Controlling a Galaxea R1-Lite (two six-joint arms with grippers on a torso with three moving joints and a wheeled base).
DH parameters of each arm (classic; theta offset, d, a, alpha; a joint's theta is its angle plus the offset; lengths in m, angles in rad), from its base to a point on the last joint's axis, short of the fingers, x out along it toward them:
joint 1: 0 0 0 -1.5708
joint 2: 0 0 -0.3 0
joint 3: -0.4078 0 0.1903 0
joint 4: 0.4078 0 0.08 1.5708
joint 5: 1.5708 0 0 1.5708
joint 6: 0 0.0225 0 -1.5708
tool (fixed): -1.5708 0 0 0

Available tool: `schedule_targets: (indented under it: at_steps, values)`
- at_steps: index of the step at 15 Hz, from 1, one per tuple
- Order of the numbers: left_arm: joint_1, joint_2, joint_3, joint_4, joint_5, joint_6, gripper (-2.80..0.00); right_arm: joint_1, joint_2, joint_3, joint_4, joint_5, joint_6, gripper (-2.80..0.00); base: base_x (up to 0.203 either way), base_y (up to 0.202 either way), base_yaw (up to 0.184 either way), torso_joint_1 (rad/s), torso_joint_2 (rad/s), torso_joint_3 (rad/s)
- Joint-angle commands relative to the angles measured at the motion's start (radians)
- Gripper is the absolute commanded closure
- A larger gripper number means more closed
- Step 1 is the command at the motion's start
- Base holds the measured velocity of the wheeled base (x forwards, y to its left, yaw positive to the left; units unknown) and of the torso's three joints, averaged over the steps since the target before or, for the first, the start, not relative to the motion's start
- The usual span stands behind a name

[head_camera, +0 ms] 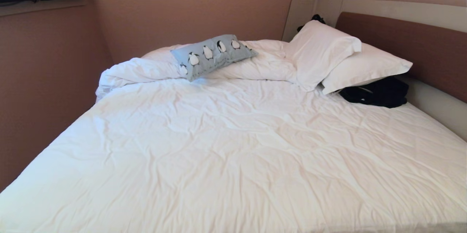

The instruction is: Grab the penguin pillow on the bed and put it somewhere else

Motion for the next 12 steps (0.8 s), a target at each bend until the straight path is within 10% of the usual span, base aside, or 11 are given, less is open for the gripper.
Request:
schedule_targets:
  at_steps: [1,12]
  values:
    - [0.0,0.001,0.0,0.0,0.001,-0.001,0.0,-0.004,0.006,0.0,-0.002,0.003,-0.002,0.0,0.0,0.0,0.0,0.0,0.0,0.0]
    - [0.0,0.0,0.0,0.0,0.001,-0.001,0.0,-0.042,0.003,0.003,-0.006,0.0,-0.066,0.0,0.0,0.0,0.0,0.0,0.0,0.0]
